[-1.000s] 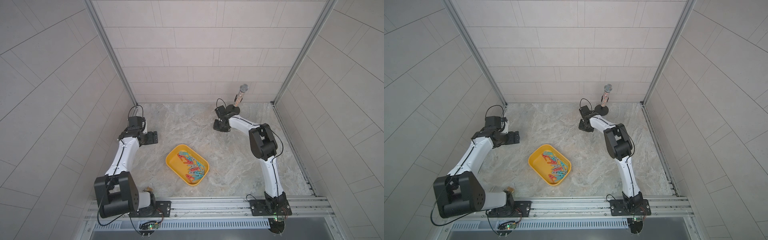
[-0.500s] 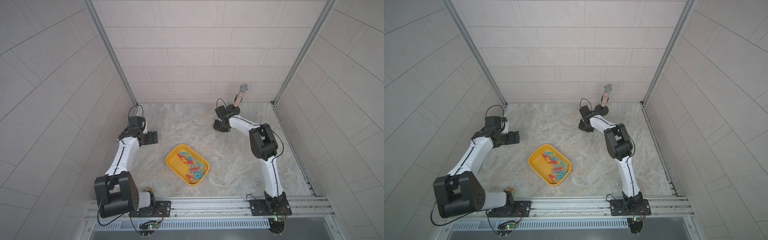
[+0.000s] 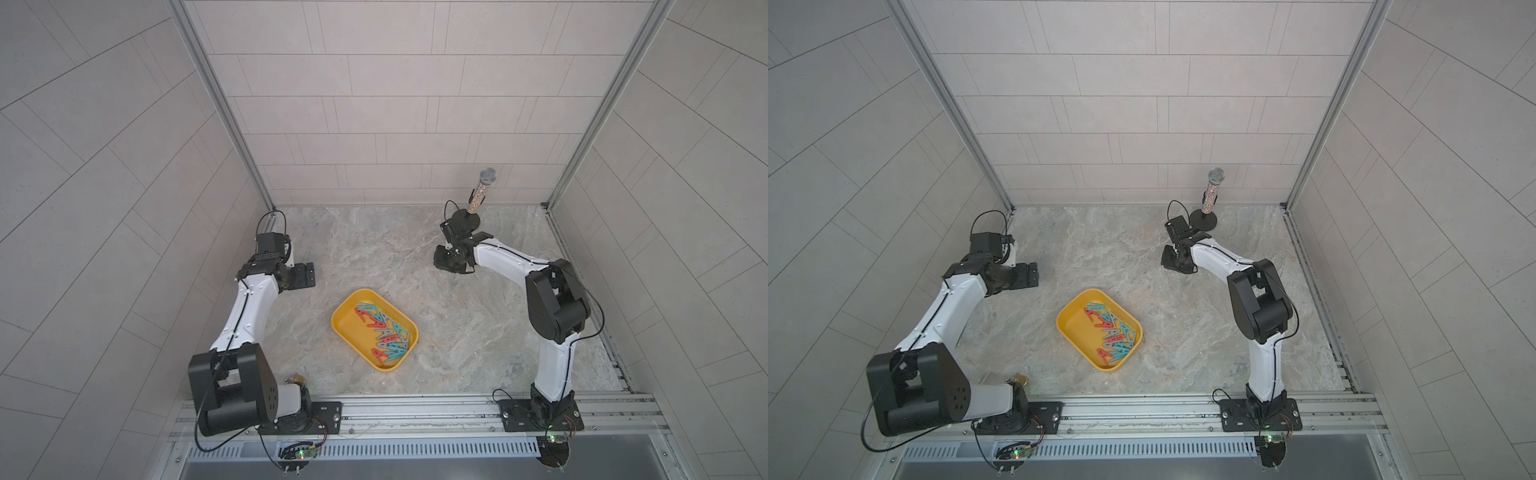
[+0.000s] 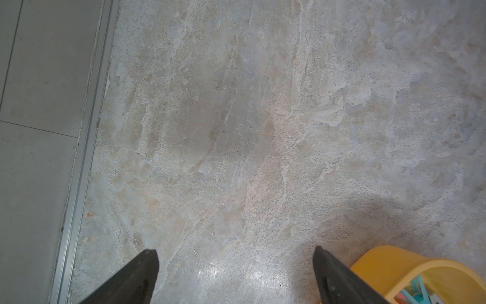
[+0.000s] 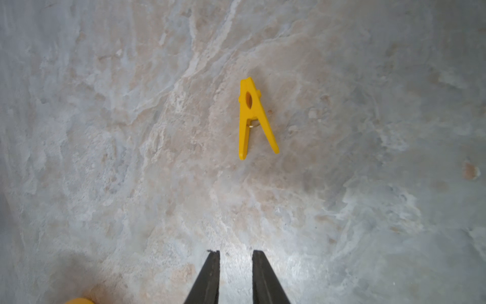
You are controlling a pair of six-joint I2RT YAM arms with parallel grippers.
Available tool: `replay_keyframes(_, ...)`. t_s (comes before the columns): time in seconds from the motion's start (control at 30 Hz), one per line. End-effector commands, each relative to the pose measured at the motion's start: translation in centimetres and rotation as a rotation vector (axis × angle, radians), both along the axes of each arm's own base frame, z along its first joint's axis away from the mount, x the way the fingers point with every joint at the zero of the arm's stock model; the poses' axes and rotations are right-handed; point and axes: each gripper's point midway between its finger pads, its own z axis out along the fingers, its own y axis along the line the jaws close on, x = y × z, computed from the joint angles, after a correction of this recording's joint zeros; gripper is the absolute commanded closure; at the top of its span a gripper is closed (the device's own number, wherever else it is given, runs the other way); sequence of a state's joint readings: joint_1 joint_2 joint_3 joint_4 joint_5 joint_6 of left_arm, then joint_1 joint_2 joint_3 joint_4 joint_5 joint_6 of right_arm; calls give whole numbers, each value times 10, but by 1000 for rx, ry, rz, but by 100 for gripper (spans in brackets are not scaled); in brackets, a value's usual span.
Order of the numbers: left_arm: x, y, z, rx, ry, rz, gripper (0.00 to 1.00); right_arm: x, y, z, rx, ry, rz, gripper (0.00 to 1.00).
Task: Take the clothespins out of the storage box
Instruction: Place the clothespin at the center of the board, then pick up the clothespin from the storage box.
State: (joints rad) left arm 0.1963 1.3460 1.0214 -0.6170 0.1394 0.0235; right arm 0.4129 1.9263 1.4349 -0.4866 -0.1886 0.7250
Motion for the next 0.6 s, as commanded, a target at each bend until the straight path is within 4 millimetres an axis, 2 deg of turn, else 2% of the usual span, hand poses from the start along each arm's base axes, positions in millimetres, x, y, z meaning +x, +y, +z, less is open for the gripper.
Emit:
replay_keyframes(0.0, -3, -3, -1, -17, 4, -28, 0, -17, 8, 20, 15, -45, 78, 76)
replay_keyframes(0.13, -3, -10, -3, -46, 5, -53, 0, -38, 13, 37, 6, -89, 156, 77)
replay_keyframes(0.23, -3, -13, -3, -58, 5, -66, 0, -56, 23, 48, -7, -118, 254, 77)
replay_keyframes(0.57, -3, -14, -6, -63, 15, -73, 0, -130, 94, 78, -60, -249, 649, 77)
